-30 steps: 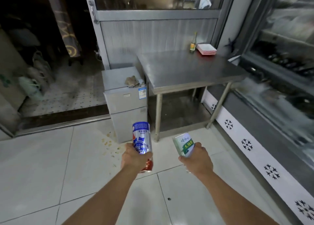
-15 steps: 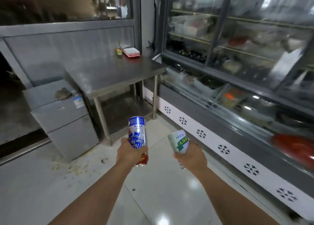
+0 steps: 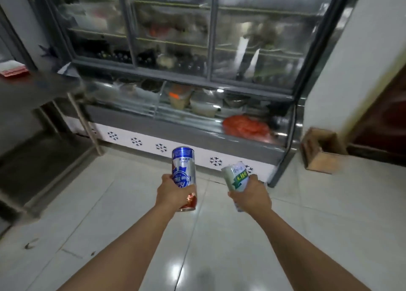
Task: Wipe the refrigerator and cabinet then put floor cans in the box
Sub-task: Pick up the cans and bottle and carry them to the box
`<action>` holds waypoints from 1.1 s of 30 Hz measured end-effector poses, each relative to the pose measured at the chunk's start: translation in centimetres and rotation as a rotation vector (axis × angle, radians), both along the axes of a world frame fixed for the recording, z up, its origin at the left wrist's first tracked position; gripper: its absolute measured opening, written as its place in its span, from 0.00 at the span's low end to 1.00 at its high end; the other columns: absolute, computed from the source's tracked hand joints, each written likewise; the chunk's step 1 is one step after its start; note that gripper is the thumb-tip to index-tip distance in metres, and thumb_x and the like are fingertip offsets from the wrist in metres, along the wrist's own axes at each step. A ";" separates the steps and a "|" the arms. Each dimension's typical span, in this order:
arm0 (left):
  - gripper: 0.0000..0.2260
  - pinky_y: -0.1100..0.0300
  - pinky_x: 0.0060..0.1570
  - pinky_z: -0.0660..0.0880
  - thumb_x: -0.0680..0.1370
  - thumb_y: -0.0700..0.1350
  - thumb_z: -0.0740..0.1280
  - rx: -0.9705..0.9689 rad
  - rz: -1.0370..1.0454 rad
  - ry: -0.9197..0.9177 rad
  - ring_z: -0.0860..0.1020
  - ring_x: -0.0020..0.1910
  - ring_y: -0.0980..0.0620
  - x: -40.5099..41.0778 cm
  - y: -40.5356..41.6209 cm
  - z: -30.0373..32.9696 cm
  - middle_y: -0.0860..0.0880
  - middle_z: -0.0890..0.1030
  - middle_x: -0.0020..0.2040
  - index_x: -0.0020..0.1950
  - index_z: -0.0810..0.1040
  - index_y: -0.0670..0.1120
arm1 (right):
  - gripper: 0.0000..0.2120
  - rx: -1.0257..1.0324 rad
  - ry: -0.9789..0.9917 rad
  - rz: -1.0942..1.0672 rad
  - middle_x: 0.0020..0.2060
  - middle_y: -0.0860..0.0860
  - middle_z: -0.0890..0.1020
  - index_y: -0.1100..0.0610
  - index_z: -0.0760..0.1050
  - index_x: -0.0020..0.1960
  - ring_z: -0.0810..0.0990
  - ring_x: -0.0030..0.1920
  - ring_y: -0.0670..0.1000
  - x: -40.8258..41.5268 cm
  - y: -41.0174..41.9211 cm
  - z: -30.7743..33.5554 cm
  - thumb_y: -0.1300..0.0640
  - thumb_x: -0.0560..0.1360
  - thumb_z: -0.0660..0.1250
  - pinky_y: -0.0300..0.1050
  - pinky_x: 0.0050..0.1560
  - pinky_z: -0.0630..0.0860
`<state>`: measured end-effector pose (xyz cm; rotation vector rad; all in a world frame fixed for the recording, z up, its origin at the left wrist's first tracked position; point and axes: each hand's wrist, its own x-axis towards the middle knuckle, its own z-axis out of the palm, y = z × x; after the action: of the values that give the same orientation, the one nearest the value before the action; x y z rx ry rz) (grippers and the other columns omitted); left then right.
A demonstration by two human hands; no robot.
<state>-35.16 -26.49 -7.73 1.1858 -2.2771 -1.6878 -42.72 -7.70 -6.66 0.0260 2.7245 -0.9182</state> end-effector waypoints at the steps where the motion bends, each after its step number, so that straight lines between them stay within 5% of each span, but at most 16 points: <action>1: 0.31 0.57 0.45 0.74 0.65 0.48 0.76 0.006 -0.044 -0.002 0.75 0.43 0.51 -1.3 2.3 0.0 0.50 0.73 0.49 0.62 0.64 0.46 | 0.23 -0.001 0.003 -0.044 0.44 0.52 0.80 0.55 0.67 0.51 0.82 0.42 0.53 -0.6 2.6 0.1 0.48 0.65 0.76 0.49 0.44 0.81; 5: 0.29 0.54 0.46 0.77 0.65 0.48 0.77 0.018 -0.200 -0.010 0.76 0.45 0.49 -6.7 10.9 0.1 0.50 0.73 0.49 0.58 0.64 0.48 | 0.27 0.010 0.000 -0.215 0.49 0.55 0.79 0.56 0.66 0.57 0.82 0.46 0.55 -3.2 11.9 0.1 0.47 0.65 0.75 0.50 0.46 0.81; 10: 0.27 0.64 0.29 0.69 0.64 0.48 0.76 0.031 -0.369 0.013 0.76 0.42 0.51 -14.3 19.3 -0.2 0.50 0.75 0.50 0.57 0.66 0.48 | 0.31 0.070 0.010 -0.374 0.55 0.57 0.76 0.60 0.66 0.60 0.77 0.56 0.57 -8.0 20.4 -0.6 0.47 0.66 0.75 0.48 0.49 0.74; 18: 0.26 0.54 0.50 0.77 0.63 0.49 0.77 -0.042 -0.539 0.011 0.77 0.45 0.46 -29.7 29.2 -0.6 0.48 0.76 0.48 0.54 0.67 0.47 | 0.31 0.108 0.032 -0.585 0.54 0.56 0.76 0.59 0.66 0.60 0.77 0.55 0.57 -18.3 30.5 -0.4 0.46 0.65 0.75 0.49 0.50 0.74; 25: 0.33 0.52 0.42 0.78 0.62 0.49 0.78 -0.003 -0.688 -0.002 0.79 0.44 0.47 -41.0 38.9 -0.9 0.46 0.77 0.54 0.62 0.66 0.47 | 0.31 0.073 0.036 -0.698 0.53 0.56 0.77 0.59 0.66 0.60 0.78 0.53 0.56 -26.4 39.6 0.1 0.46 0.65 0.75 0.47 0.48 0.75; 33: 0.34 0.56 0.44 0.72 0.68 0.50 0.75 -0.040 -0.731 -0.029 0.75 0.49 0.49 -54.4 51.0 -1.5 0.45 0.74 0.61 0.67 0.61 0.47 | 0.31 0.040 0.038 -0.681 0.53 0.55 0.77 0.58 0.66 0.60 0.78 0.51 0.54 -40.5 51.9 -0.9 0.46 0.66 0.75 0.46 0.46 0.75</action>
<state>-89.58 24.53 -9.27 0.3607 -2.9646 -1.7805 -83.23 44.24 -7.52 1.0000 2.7948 -1.0176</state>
